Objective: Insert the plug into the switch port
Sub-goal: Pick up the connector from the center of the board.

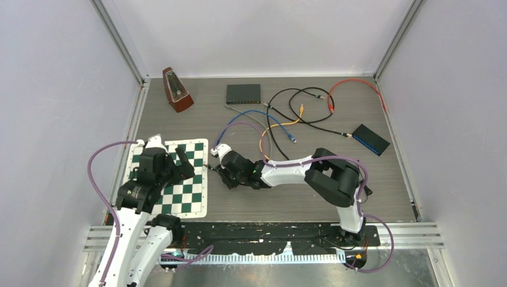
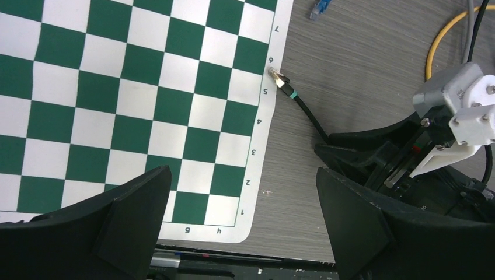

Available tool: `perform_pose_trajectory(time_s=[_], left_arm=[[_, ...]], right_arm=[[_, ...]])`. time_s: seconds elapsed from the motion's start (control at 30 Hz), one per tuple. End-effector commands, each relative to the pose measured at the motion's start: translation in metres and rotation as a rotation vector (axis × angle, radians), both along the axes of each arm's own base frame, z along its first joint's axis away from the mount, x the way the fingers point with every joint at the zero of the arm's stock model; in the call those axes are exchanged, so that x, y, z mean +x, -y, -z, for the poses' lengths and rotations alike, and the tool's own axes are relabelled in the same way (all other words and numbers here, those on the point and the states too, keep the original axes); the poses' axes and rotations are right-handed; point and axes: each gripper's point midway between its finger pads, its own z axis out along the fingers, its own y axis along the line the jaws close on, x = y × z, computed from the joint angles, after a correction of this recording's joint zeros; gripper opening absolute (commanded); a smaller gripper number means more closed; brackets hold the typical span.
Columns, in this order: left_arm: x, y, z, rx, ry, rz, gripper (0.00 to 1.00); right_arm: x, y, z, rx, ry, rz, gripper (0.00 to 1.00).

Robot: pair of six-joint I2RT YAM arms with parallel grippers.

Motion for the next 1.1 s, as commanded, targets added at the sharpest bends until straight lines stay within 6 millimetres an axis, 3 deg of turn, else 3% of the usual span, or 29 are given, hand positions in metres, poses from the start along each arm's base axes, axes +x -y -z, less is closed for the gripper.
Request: perform_pose_trajectory(time_s=[0.0, 0.1, 0.17, 0.23, 0.27, 0.3, 0.33, 0.37, 0.4, 0.43, 0.47, 0.5, 0.53, 0.57, 0.6, 0.63, 0.7, 0.73, 0.87, 1.07], left_arm=[[0.008, 0.012, -0.003, -0.033, 0.019, 0.061, 1.0], [0.009, 0.017, -0.004, -0.048, 0.015, 0.085, 0.99], [0.011, 0.021, -0.006, -0.065, 0.017, 0.102, 0.99], [0.012, 0.03, -0.008, -0.103, 0.014, 0.132, 0.99], [0.012, 0.037, -0.008, -0.13, 0.006, 0.155, 0.99], [0.011, 0.046, -0.01, -0.17, 0.0, 0.187, 0.99], [0.012, 0.053, -0.012, -0.201, 0.004, 0.207, 0.99], [0.013, 0.059, -0.014, -0.233, 0.007, 0.226, 0.99], [0.014, 0.066, -0.016, -0.266, 0.014, 0.247, 0.99], [0.016, 0.073, -0.02, -0.298, 0.03, 0.273, 0.99], [0.017, 0.081, -0.026, -0.33, 0.052, 0.307, 0.99], [0.019, 0.088, -0.033, -0.358, 0.08, 0.346, 0.99], [0.019, 0.096, -0.042, -0.389, 0.113, 0.395, 0.99], [0.019, 0.105, -0.053, -0.419, 0.157, 0.453, 0.98], [0.019, 0.112, -0.064, -0.444, 0.207, 0.501, 0.97], [0.019, 0.117, -0.073, -0.468, 0.244, 0.529, 0.97], [0.02, 0.124, -0.087, -0.497, 0.313, 0.578, 0.96], [0.019, 0.128, -0.092, -0.514, 0.334, 0.605, 0.96], [0.02, 0.139, -0.098, -0.567, 0.369, 0.682, 0.94], [0.018, 0.155, -0.1, -0.628, 0.352, 0.773, 0.87]], right_arm=[[0.005, 0.011, -0.015, 0.022, 0.072, 0.03, 0.28], [0.005, 0.028, -0.021, 0.016, 0.107, 0.054, 0.1], [0.007, 0.038, -0.036, 0.037, 0.146, 0.07, 0.06], [0.006, 0.047, -0.064, 0.093, 0.192, 0.08, 0.05], [0.003, 0.055, -0.064, 0.091, 0.196, 0.079, 0.05], [0.003, 0.057, -0.084, 0.134, 0.223, 0.083, 0.05], [0.0, 0.066, -0.081, 0.128, 0.227, 0.083, 0.05], [0.0, 0.069, -0.099, 0.167, 0.25, 0.093, 0.05], [-0.003, 0.077, -0.096, 0.164, 0.251, 0.095, 0.05], [-0.004, 0.081, -0.112, 0.202, 0.27, 0.101, 0.05], [-0.007, 0.088, -0.108, 0.2, 0.267, 0.099, 0.05], [-0.01, 0.091, -0.122, 0.244, 0.279, 0.096, 0.05], [-0.014, 0.097, -0.116, 0.243, 0.271, 0.092, 0.05], [-0.018, 0.099, -0.13, 0.29, 0.279, 0.082, 0.05], [-0.022, 0.104, -0.125, 0.292, 0.269, 0.078, 0.05], [-0.027, 0.104, -0.137, 0.338, 0.275, 0.061, 0.05], [-0.036, 0.111, -0.142, 0.38, 0.269, 0.04, 0.05], [-0.04, 0.112, -0.155, 0.429, 0.277, 0.026, 0.05], [-0.053, 0.121, -0.177, 0.518, 0.3, -0.016, 0.05], [-0.064, 0.126, -0.191, 0.541, 0.306, -0.066, 0.05]])
